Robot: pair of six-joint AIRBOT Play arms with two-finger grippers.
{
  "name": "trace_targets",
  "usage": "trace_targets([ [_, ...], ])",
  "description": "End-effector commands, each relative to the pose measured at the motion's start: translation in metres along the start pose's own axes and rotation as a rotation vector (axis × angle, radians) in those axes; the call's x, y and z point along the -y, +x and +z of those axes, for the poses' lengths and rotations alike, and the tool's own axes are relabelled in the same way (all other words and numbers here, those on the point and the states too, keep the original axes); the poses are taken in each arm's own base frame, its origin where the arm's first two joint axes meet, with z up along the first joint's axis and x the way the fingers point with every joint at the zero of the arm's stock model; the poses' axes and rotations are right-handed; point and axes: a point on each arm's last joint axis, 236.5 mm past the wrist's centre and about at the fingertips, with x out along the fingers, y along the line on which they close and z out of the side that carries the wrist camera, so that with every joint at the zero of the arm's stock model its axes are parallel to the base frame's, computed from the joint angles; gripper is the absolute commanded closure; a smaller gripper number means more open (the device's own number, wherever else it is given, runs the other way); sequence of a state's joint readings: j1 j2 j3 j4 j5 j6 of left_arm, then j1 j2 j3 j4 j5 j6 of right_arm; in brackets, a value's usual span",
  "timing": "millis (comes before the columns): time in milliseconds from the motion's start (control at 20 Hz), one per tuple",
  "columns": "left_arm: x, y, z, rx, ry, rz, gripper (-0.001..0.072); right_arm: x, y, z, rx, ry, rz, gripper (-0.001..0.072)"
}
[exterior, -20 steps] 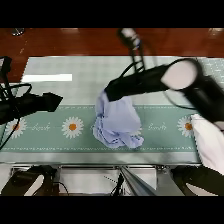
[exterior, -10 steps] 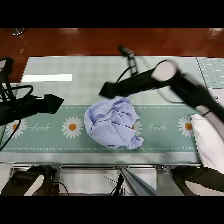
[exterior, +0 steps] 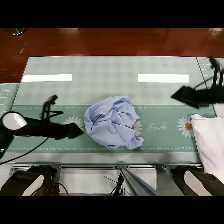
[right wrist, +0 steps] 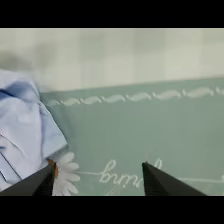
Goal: Fold the shirts.
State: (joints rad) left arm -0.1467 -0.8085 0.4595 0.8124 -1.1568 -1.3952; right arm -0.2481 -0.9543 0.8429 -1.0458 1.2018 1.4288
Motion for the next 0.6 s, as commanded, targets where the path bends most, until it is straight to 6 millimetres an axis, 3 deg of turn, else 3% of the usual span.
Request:
trace_targets([
  [0, 0.028, 0.042, 0.008, 0.047, -0.074, -0.209, 0.0006, 0.021, 0.036, -0.068, -0.074, 0.140, 0.054, 0.0095],
  [150, 0.022, 0.070, 0.018, 0.049, -0.066, -0.143, 0.0010, 0.011, 0.061, -0.111, -0.183, 0.128, 0.082, 0.0095],
  [200, 0.023, 0.072, 0.024, 0.054, -0.063, -0.137, 0.0139, 0.004, 0.065, -0.124, -0.219, 0.102, 0.089, 0.0095],
  [250, 0.026, 0.071, 0.033, 0.058, -0.057, -0.141, 0.0637, -0.002, 0.069, -0.135, -0.252, 0.075, 0.092, 0.0095],
  [300, 0.032, 0.068, 0.042, 0.077, -0.029, -0.147, 0.0686, -0.008, 0.073, -0.145, -0.278, 0.050, 0.095, 0.0095],
  [550, 0.052, 0.029, 0.093, 0.179, 0.007, -0.205, 0.0686, -0.036, 0.089, -0.178, -0.355, -0.012, 0.096, 0.0095],
])
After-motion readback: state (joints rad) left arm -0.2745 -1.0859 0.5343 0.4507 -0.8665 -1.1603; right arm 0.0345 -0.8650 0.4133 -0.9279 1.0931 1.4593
